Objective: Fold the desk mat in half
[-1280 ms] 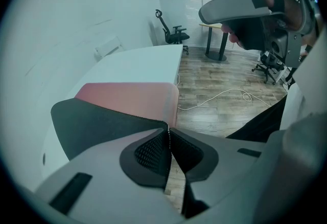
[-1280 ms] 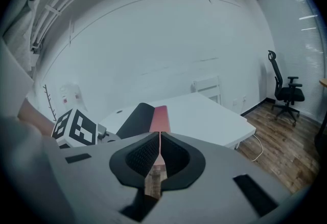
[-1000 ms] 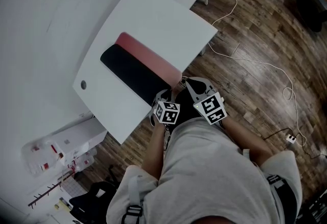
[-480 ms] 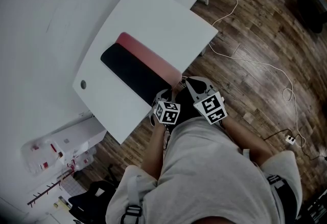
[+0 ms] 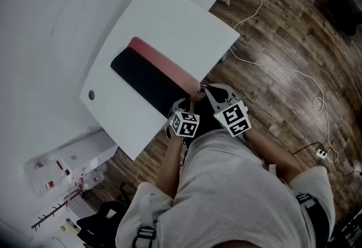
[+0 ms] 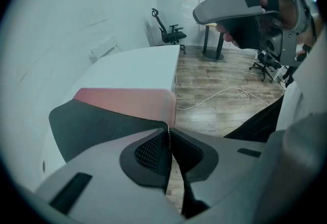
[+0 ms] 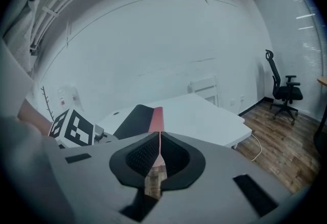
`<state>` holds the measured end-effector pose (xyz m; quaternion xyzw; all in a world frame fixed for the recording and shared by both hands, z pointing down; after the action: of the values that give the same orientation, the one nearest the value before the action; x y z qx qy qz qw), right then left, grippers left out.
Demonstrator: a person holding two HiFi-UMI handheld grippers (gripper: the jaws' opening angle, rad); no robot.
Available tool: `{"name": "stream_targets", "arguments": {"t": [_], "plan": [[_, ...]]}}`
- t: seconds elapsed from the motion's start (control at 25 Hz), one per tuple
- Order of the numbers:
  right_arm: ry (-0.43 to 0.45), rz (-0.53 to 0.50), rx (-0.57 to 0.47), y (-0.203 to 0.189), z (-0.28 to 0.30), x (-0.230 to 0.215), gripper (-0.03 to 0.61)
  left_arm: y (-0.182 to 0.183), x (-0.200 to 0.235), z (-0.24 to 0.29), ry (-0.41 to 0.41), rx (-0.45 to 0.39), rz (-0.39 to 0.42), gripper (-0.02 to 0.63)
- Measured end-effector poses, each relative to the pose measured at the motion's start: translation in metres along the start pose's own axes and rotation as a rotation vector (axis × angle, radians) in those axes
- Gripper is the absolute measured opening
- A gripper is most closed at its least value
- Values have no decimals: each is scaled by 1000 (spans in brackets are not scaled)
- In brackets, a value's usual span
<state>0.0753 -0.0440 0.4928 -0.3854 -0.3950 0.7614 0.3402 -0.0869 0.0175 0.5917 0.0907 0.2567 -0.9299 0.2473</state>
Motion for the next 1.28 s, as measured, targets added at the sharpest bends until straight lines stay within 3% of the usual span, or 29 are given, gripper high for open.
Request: {"name": "stream_targets", "arguments": {"t": [1.28], "plan": [[-55,35,-20,-2,-17,-20,41,21,-6,6,-26,-4,40,44]]}}
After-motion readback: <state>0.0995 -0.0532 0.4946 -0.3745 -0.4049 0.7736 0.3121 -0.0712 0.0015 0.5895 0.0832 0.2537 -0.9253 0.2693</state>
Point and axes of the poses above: the fingertips, and each gripper's own axes: z forward along the fingers, x to its left, y out of its top, the point moved 9 cm from there along -z, backward along the fingers, and after that the axes turned 11 degrees about y, right-handed, at the moved point
